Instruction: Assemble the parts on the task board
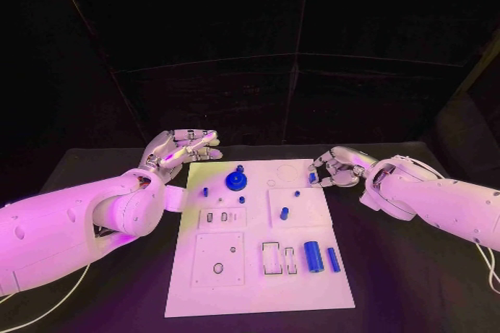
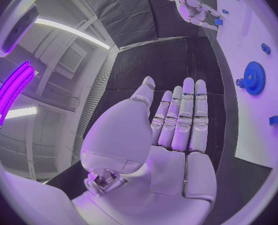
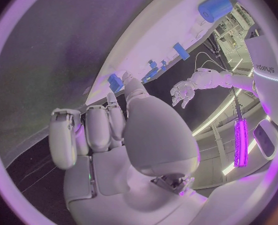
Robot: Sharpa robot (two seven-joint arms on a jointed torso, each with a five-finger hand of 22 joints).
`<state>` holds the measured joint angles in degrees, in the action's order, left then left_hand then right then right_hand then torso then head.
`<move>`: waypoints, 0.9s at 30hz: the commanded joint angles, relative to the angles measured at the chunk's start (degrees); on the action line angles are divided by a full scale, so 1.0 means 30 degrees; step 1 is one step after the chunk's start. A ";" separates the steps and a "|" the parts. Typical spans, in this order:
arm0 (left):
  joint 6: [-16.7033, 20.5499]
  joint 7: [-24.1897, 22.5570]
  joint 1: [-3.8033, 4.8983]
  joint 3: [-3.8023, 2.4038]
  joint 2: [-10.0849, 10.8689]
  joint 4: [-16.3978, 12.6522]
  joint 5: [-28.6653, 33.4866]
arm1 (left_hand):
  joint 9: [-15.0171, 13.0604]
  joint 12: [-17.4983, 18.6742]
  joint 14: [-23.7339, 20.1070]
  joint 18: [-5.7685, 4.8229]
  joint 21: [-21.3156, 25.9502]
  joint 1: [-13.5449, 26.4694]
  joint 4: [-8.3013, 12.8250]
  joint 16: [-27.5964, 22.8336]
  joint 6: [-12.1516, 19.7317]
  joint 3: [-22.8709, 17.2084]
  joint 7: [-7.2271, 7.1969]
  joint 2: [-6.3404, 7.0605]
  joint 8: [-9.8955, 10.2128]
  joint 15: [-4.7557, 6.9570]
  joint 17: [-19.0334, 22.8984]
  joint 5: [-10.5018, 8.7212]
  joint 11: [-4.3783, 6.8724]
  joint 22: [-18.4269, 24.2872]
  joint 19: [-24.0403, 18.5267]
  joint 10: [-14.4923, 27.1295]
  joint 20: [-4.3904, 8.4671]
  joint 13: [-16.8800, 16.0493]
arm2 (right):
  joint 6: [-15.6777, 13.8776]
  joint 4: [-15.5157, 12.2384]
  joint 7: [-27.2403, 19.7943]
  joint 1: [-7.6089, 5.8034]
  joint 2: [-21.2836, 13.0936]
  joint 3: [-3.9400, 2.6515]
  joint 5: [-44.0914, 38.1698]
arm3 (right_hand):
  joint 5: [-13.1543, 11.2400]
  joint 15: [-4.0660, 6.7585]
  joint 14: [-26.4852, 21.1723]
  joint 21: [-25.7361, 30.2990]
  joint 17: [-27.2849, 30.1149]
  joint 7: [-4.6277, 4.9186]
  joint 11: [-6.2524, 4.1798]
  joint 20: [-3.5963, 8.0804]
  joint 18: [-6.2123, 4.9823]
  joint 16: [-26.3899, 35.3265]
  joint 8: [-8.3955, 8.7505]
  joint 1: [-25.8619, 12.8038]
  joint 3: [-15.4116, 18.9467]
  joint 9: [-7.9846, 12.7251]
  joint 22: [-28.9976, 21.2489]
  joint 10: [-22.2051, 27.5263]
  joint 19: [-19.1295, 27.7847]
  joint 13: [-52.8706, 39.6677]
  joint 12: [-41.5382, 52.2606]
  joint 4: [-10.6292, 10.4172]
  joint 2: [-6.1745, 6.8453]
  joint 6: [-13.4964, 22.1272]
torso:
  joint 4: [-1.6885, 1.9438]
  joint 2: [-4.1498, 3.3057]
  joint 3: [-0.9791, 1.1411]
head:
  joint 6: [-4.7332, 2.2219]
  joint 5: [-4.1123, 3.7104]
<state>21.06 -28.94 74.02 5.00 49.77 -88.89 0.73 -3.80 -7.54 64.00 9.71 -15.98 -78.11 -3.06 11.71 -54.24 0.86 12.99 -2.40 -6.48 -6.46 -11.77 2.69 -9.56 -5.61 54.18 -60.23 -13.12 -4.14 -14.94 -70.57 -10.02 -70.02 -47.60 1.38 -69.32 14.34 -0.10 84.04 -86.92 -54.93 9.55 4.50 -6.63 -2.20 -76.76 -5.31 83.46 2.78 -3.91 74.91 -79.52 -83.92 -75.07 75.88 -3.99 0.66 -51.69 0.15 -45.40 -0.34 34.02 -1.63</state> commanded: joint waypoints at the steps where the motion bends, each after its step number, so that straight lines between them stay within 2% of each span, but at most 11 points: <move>1: -0.0232 -0.0053 0.0016 -0.0013 -0.0015 -0.0001 -0.0093 | 0.0004 0.0131 0.0054 0.0271 0.0113 0.0031 0.0072 -0.0123 0.0001 0.0002 0.0065 -0.0141 0.0070 -0.0094 -0.0031 0.0089 -0.0048 0.0018 0.0101 -0.0102 -0.0011 -0.0026 | 0.0170 0.0090 -0.0031 -0.0012 0.0095 -0.0005 -0.0269 | -0.0097 0.0044 0.0135 0.0045 -0.0054 0.0008 -0.0032 0.0062 0.0149 0.0029 -0.0047 0.0049 0.0046 -0.0038 0.2588 -0.0101 -0.0092 -0.0314 0.0153 0.0113 -0.0321 -0.0133 | 0.0032 0.0003 0.0013 | 0.0001 -0.0053; 10: -0.0210 -0.0044 0.0015 -0.0013 -0.0009 0.0011 -0.0093 | 0.0004 0.0136 0.0057 0.0272 0.0118 0.0009 0.0095 -0.0130 -0.0002 -0.0006 0.0064 -0.0145 0.0071 -0.0092 -0.0037 0.0090 -0.0046 0.0022 0.0106 -0.0105 -0.0009 -0.0026 | 0.0218 0.0265 0.0082 0.0032 0.0229 -0.0006 -0.0431 | -0.0615 0.0111 0.0184 -0.0033 -0.0211 -0.0080 -0.0120 0.0109 0.0191 -0.0052 -0.0313 0.0269 -0.0249 -0.0099 0.2775 -0.0328 -0.0242 -0.0547 0.0391 0.0347 -0.0855 -0.0800 | 0.0011 0.0007 0.0009 | 0.0029 -0.0066; 17: -0.0204 -0.0031 0.0014 -0.0013 -0.0003 0.0010 -0.0093 | 0.0004 0.0136 0.0057 0.0272 0.0118 0.0009 0.0095 -0.0130 -0.0002 -0.0006 0.0064 -0.0145 0.0071 -0.0092 -0.0037 0.0090 -0.0046 0.0022 0.0106 -0.0105 -0.0009 -0.0026 | 0.0225 0.0327 0.0105 0.0054 0.0295 -0.0007 -0.0467 | -0.1178 0.0238 0.0201 -0.0081 -0.0269 -0.0282 -0.0287 0.0207 0.0216 -0.0083 -0.0576 0.0415 -0.0790 -0.0135 0.2893 -0.0467 -0.0333 -0.0697 0.0529 0.0501 -0.1455 -0.1631 | 0.0026 0.0003 0.0019 | 0.0057 -0.0063; 27: -0.0199 -0.0009 0.0014 -0.0013 0.0013 0.0015 -0.0093 | 0.0004 0.0136 0.0057 0.0272 0.0118 0.0009 0.0095 -0.0130 -0.0002 -0.0006 0.0064 -0.0145 0.0071 -0.0092 -0.0037 0.0090 -0.0046 0.0022 0.0106 -0.0105 -0.0009 -0.0026 | 0.0073 0.0349 0.0073 0.0062 0.0331 -0.0007 -0.0506 | -0.1324 0.0372 0.0212 -0.0116 -0.0318 -0.0482 -0.0453 0.0325 0.0235 -0.0099 -0.0716 0.0405 -0.1129 -0.0141 0.2980 -0.0551 -0.0398 -0.0793 0.0609 0.0621 -0.1652 -0.2201 | 0.0009 0.0010 0.0013 | 0.0110 -0.0072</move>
<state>21.04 -28.94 74.01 5.00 49.82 -88.80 0.73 -3.80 -7.32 64.00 9.72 -15.98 -78.11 -3.06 11.71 -54.25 0.86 12.99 -2.40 -6.48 -6.47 -11.82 2.70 -9.55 -5.63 54.18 -60.21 -13.12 -4.14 -14.67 -69.48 -9.65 -69.76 -46.65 1.38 -70.49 10.53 0.64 83.94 -86.92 -55.82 8.07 4.27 -6.10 -2.20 -76.76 -7.10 84.68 -0.26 -4.24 74.91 -80.17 -84.06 -80.87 77.48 -2.07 -3.89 -58.00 0.21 -45.37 -0.28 34.33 -1.82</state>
